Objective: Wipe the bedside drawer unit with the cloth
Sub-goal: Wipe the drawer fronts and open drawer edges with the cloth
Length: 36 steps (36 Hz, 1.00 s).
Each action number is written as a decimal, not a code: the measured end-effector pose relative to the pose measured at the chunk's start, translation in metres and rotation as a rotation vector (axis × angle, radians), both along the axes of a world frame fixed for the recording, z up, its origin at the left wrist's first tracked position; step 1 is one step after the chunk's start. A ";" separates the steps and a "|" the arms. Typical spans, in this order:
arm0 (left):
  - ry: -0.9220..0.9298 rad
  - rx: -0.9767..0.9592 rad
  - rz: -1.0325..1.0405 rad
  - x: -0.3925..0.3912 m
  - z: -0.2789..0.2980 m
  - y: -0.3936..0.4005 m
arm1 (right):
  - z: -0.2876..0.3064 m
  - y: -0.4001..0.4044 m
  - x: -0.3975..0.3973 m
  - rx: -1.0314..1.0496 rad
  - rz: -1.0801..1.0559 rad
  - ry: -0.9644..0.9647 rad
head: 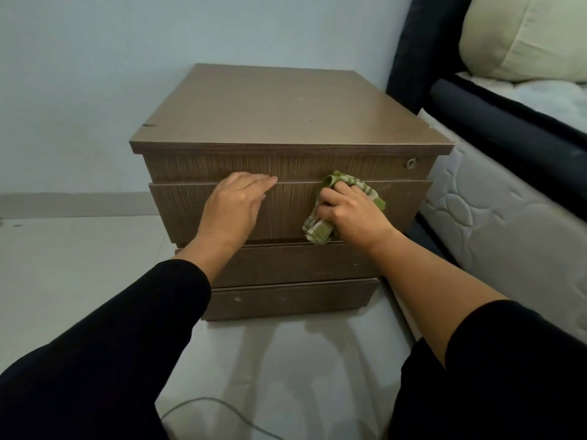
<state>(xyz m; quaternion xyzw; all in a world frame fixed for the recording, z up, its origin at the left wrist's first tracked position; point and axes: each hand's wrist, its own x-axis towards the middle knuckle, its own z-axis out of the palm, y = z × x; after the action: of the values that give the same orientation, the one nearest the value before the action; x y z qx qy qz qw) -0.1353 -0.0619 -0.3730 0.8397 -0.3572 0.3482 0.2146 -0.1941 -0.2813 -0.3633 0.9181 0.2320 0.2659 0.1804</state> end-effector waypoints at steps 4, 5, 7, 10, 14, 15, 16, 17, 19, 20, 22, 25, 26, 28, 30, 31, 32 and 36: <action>-0.016 0.014 -0.058 0.000 0.001 -0.011 | -0.002 -0.012 -0.004 0.003 -0.011 0.027; -0.022 0.016 -0.068 0.000 0.002 -0.013 | -0.002 -0.016 -0.005 0.000 -0.014 0.031; -0.027 0.023 -0.086 0.000 0.002 -0.019 | -0.001 -0.023 -0.007 -0.005 -0.017 0.034; -0.035 0.038 -0.105 0.001 0.001 -0.026 | -0.001 -0.033 -0.010 -0.004 -0.020 0.048; -0.038 0.037 -0.129 0.001 0.001 -0.036 | 0.001 -0.047 -0.012 -0.022 -0.043 0.070; -0.037 0.036 -0.134 0.001 0.001 -0.039 | 0.001 -0.051 -0.013 -0.022 -0.047 0.076; -0.036 0.037 -0.137 0.001 0.001 -0.042 | 0.002 -0.055 -0.014 -0.021 -0.048 0.080; -0.034 0.036 -0.142 0.001 0.000 -0.044 | 0.003 -0.060 -0.015 -0.020 -0.050 0.081; -0.033 0.033 -0.156 0.001 0.000 -0.050 | 0.006 -0.070 -0.018 -0.006 -0.052 0.076; -0.035 0.032 -0.161 0.001 -0.001 -0.052 | 0.007 -0.074 -0.019 0.005 -0.054 0.070; -0.043 0.031 -0.169 0.002 -0.002 -0.055 | 0.007 -0.082 -0.021 0.027 -0.059 0.057; -0.048 0.033 -0.171 0.002 -0.002 -0.060 | 0.007 -0.095 -0.022 0.070 -0.093 0.068; -0.045 0.033 -0.172 0.002 -0.003 -0.061 | 0.007 -0.098 -0.023 0.091 -0.115 0.085; -0.041 0.030 -0.176 0.003 -0.003 -0.063 | 0.006 -0.102 -0.025 0.130 -0.172 0.130; -0.042 0.030 -0.184 0.003 -0.002 -0.066 | 0.006 -0.105 -0.029 0.188 -0.249 0.181; -0.042 0.029 -0.187 0.002 -0.002 -0.066 | 0.006 -0.107 -0.032 0.229 -0.293 0.199; -0.042 0.028 -0.188 0.002 -0.002 -0.067 | 0.005 -0.109 -0.035 0.273 -0.343 0.206; -0.036 0.021 -0.173 0.000 -0.004 -0.069 | -0.010 -0.119 -0.048 0.643 -0.625 0.201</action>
<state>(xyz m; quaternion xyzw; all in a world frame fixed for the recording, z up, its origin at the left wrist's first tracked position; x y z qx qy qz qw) -0.1348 -0.1313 -0.3767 0.8016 -0.4356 0.3395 0.2287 -0.2419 -0.3999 -0.3733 0.9746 -0.1341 0.1670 -0.0657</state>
